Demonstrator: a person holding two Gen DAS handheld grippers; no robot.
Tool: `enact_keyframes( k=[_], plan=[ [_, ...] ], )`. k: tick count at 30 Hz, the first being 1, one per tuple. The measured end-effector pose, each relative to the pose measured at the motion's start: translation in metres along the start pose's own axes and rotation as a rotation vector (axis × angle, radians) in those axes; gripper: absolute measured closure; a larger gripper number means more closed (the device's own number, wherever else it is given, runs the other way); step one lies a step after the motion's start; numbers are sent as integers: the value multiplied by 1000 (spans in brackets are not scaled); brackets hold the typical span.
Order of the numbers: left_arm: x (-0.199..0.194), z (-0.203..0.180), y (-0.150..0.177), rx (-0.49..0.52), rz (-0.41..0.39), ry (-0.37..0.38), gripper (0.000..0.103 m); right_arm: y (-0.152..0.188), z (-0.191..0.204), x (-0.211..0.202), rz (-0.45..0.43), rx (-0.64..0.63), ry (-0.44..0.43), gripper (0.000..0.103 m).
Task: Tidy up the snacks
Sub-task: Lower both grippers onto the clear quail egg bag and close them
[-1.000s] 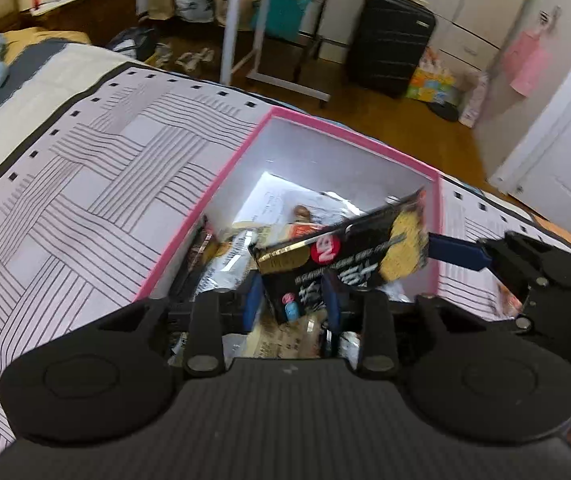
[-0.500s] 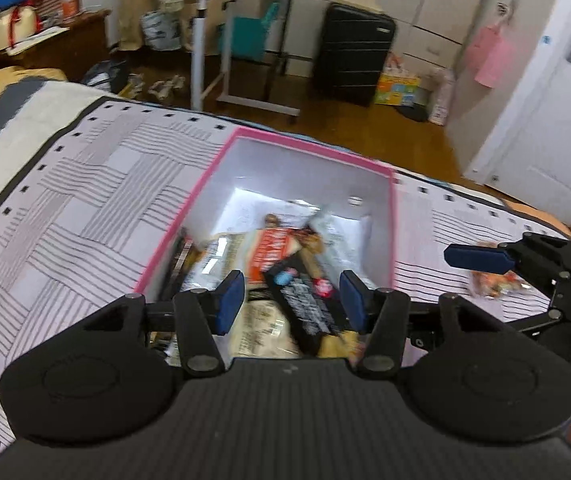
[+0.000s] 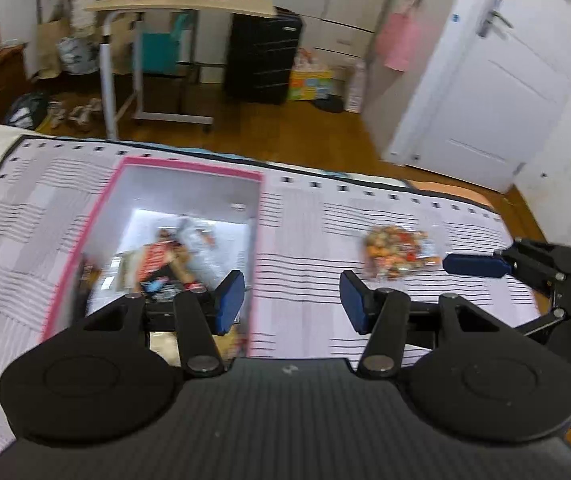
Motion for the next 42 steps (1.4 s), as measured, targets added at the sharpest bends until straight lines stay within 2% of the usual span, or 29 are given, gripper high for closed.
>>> enact_keyframes(
  k=[5,9,14,17,22,24,28,32,35,38,42],
  plan=[
    [16,-43,-6,59,7,34,51,24,-49,-23,-37,114,74,21],
    [44,-71,-7,54,36,77,51,38,-88,-26,-50,175,109,21],
    [99,-87,-1,-26,107,115,51,55,-121,-5,-8,121,116,20],
    [135,-89,13,-80,152,121,51,65,-143,18,45,96,117,16],
    [193,-89,40,-187,199,124,51,84,-184,55,80,109,139,12],
    [211,-86,47,-228,186,112,51,91,-199,69,100,109,151,12],
    [240,-76,52,-274,126,38,51,99,-224,94,134,152,167,12],
    [267,-68,52,-300,122,11,53,103,-241,109,151,176,172,10],
    [280,-65,52,-321,128,43,55,107,-252,118,178,188,162,9],
    [291,-65,55,-359,139,98,55,112,-260,128,204,210,103,9],
    [299,-71,53,-356,116,139,63,109,-250,137,197,107,57,8]
  ],
)
Point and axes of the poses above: each gripper's, at about its wrist camera, not at the fingertips, and x roughly the way its jaws point, z to its left, y to its underside, the point moved 2 cm from there along x, roughly the way its jaws point, and after that the axes turned 5 degrees about -z, right-handed, at the moved point
